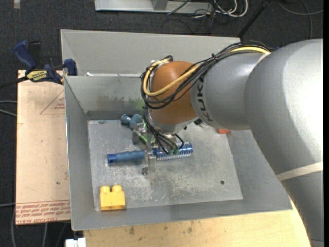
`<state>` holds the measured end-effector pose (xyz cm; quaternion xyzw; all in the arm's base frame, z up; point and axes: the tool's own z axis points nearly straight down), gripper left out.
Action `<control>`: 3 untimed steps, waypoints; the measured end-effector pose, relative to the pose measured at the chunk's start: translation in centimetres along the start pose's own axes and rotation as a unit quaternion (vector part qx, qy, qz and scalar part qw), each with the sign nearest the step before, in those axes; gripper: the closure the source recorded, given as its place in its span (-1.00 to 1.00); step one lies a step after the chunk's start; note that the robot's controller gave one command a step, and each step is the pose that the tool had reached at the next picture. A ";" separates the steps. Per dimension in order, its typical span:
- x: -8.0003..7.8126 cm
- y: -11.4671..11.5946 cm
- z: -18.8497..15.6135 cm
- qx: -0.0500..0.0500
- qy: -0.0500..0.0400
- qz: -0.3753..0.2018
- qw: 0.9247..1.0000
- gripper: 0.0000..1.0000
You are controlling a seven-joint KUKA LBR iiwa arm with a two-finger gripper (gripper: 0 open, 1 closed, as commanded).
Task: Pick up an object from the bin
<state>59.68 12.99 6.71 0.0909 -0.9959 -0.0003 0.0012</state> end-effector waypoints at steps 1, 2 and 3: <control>-0.1 0.0 -0.3 -0.001 -0.002 0.000 1.000 1.00; -0.2 5.4 -10.6 -0.001 -0.006 -0.013 1.000 1.00; -3.3 2.0 -19.6 0.000 -0.007 0.005 1.000 1.00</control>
Offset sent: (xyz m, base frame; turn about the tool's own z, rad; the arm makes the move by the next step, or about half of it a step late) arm 0.0000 0.0000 0.0000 0.0000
